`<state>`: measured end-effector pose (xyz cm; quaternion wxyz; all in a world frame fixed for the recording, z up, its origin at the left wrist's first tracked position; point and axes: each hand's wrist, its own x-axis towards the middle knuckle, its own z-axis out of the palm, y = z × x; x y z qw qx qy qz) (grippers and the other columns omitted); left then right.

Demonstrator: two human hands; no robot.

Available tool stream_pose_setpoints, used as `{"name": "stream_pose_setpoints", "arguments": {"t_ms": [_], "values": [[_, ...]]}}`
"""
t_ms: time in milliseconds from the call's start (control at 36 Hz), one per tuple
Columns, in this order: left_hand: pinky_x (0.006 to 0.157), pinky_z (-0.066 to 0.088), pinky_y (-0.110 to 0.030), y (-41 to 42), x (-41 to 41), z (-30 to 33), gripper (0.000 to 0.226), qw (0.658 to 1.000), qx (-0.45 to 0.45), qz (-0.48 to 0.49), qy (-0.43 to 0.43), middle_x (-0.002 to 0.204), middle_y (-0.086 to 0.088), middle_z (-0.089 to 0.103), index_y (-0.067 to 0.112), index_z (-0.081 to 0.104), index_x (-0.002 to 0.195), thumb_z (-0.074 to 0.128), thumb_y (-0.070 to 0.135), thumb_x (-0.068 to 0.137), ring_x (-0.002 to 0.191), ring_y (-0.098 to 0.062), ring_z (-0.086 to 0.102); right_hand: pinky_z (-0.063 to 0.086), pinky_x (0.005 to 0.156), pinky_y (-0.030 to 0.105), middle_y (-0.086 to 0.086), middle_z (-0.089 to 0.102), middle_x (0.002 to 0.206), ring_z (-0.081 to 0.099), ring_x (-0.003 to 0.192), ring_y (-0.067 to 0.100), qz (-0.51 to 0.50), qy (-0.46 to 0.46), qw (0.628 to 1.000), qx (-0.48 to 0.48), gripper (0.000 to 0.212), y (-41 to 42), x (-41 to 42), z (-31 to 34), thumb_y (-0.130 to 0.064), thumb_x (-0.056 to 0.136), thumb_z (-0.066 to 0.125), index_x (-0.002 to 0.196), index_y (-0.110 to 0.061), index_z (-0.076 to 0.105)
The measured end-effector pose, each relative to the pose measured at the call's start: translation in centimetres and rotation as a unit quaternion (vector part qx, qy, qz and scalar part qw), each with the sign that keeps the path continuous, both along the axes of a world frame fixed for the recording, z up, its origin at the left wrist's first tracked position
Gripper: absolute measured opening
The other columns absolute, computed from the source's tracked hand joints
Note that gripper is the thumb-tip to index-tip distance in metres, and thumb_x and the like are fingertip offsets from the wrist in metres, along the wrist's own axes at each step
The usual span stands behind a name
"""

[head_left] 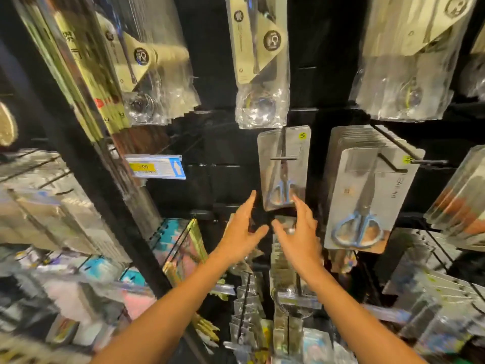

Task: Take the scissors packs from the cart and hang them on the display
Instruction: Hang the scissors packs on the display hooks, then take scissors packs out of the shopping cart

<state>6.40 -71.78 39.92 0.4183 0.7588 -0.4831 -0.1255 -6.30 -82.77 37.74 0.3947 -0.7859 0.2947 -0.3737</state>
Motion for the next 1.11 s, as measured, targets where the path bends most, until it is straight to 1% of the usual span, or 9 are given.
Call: {"name": "stream_pose_setpoints", "arguments": {"t_ms": [139, 306, 417, 556, 639, 694, 861, 1000, 1111], "values": [[0.128, 0.009, -0.029, 7.3, -0.2, -4.9, 0.072, 0.988, 0.066, -0.006, -0.139, 0.171, 0.01, 0.008, 0.03, 0.016, 0.164, 0.054, 0.039, 0.104, 0.158, -0.005, 0.002, 0.025, 0.123, 0.029, -0.014, 0.033, 0.16, 0.026, 0.149, 0.004, 0.137, 0.085, 0.985, -0.056, 0.058, 3.2, -1.1, -3.5, -0.036, 0.1, 0.059, 0.153, -0.033, 0.037], [0.126, 0.028, -0.04, 18.9, -2.5, -8.0, 0.062, 0.968, 0.104, 0.011, -0.229, 0.169, -0.012, 0.025, 0.013, 0.036, 0.159, 0.045, 0.045, 0.106, 0.158, -0.023, 0.021, 0.024, 0.12, 0.024, -0.019, 0.037, 0.155, 0.028, 0.147, 0.005, 0.333, 0.141, 0.925, -0.121, 0.052, 8.8, -1.6, -6.8, -0.036, 0.102, 0.059, 0.151, -0.031, 0.043], [0.124, 0.027, -0.057, 29.1, -4.8, -11.5, 0.065, 0.941, 0.247, 0.113, -0.204, 0.169, -0.01, 0.024, 0.024, 0.03, 0.162, 0.036, 0.055, 0.105, 0.157, -0.035, 0.02, 0.01, 0.123, 0.019, -0.018, 0.032, 0.158, 0.018, 0.151, 0.004, 0.442, 0.197, 0.86, -0.164, 0.057, 14.8, -1.1, -9.6, -0.044, 0.102, 0.055, 0.155, -0.028, 0.04], [0.127, 0.021, -0.05, 41.0, -9.0, -14.7, 0.071, 0.901, 0.35, 0.222, -0.126, 0.168, -0.01, 0.027, 0.025, 0.035, 0.16, 0.018, 0.066, 0.105, 0.155, -0.038, 0.022, 0.009, 0.127, 0.033, -0.017, 0.016, 0.166, 0.003, 0.153, 0.002, 0.54, 0.301, 0.764, -0.185, 0.067, 22.9, 0.1, -12.4, -0.061, 0.102, 0.037, 0.16, -0.031, 0.023], [0.13, -0.001, -0.039, 47.4, -11.8, -15.7, 0.094, 0.886, 0.357, 0.291, -0.062, 0.169, -0.002, 0.01, 0.029, 0.029, 0.161, -0.001, 0.083, 0.09, 0.159, -0.027, 0.003, 0.015, 0.126, 0.035, -0.011, 0.017, 0.167, 0.01, 0.156, 0.014, 0.57, 0.333, 0.731, -0.173, 0.093, 28.2, 0.3, -13.8, -0.085, 0.086, 0.01, 0.161, -0.03, 0.019], [0.129, 0.011, -0.042, 51.5, -13.6, -16.5, 0.096, 0.87, 0.359, 0.333, -0.063, 0.169, -0.002, 0.019, 0.028, 0.034, 0.16, -0.003, 0.082, 0.09, 0.156, -0.021, 0.008, 0.02, 0.125, 0.037, -0.01, 0.019, 0.166, 0.014, 0.155, 0.015, 0.586, 0.353, 0.71, -0.169, 0.107, 31.4, 0.2, -15.3, -0.094, 0.073, -0.001, 0.16, -0.035, 0.018], [0.108, 0.032, -0.043, 62.4, -17.8, -17.3, 0.072, 0.834, 0.398, 0.379, -0.045, 0.147, -0.013, 0.057, 0.013, 0.065, 0.137, 0.013, 0.054, 0.109, 0.132, -0.035, 0.051, 0.029, 0.12, 0.03, -0.012, 0.034, 0.159, 0.029, 0.149, 0.013, 0.6, 0.4, 0.666, -0.189, 0.072, 41.5, 0.8, -17.8, -0.074, 0.094, 0.031, 0.155, -0.036, 0.031], [0.107, 0.036, -0.039, 69.4, -20.4, -18.0, 0.055, 0.809, 0.393, 0.433, -0.063, 0.143, -0.006, 0.059, 0.019, 0.055, 0.142, 0.043, 0.047, 0.095, 0.129, -0.029, 0.05, 0.026, 0.119, 0.028, -0.006, 0.038, 0.158, 0.03, 0.147, 0.016, 0.624, 0.396, 0.638, -0.215, 0.059, 50.2, 0.5, -16.9, -0.045, 0.101, 0.054, 0.155, -0.028, 0.036], [0.117, 0.038, -0.052, 74.0, -22.0, -20.8, 0.064, 0.795, 0.402, 0.451, 0.053, 0.161, -0.008, 0.042, 0.028, 0.036, 0.158, 0.043, 0.052, 0.099, 0.144, -0.04, 0.045, 0.03, 0.117, 0.029, -0.005, 0.042, 0.156, 0.036, 0.145, 0.018, 0.629, 0.405, 0.619, -0.237, 0.07, 55.6, 0.3, -16.8, -0.067, 0.095, 0.041, 0.154, -0.029, 0.036]]}}
